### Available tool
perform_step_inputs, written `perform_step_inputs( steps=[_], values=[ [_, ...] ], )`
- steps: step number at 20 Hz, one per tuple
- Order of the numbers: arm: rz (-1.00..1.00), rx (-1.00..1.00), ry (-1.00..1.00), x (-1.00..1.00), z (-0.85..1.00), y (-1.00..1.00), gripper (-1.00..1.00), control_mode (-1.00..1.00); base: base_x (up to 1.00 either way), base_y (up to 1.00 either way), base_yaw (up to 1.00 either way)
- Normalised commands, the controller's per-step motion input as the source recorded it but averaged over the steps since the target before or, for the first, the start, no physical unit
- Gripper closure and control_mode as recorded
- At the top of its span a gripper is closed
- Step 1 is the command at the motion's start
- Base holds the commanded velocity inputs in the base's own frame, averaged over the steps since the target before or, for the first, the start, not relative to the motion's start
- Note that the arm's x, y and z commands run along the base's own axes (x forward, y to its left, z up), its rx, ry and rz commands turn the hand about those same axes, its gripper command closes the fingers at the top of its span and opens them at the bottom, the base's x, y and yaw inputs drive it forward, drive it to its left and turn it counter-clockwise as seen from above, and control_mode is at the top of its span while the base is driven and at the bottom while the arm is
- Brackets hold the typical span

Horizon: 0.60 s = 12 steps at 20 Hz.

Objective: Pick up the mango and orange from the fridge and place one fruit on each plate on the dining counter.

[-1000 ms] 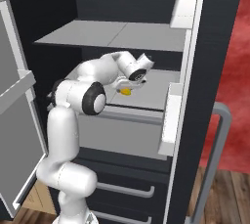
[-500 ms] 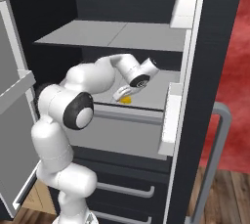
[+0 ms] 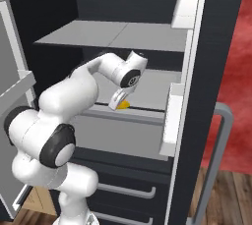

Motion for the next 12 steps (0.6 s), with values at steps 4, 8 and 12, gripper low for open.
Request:
perform_step_inputs(
  steps=[4,8,12],
  values=[
    [0.23,-0.22,-0.10,-1.00,0.21,0.00,1.00,-1.00,0.00,0.00,0.00],
    [0.21,-0.17,-0.16,-1.00,0.03,0.10,1.00,-1.00,0.00,0.00,0.00],
    [0.19,-0.13,-0.18,-1.00,0.01,0.31,1.00,-1.00,0.00,0.00,0.00]
  ],
)
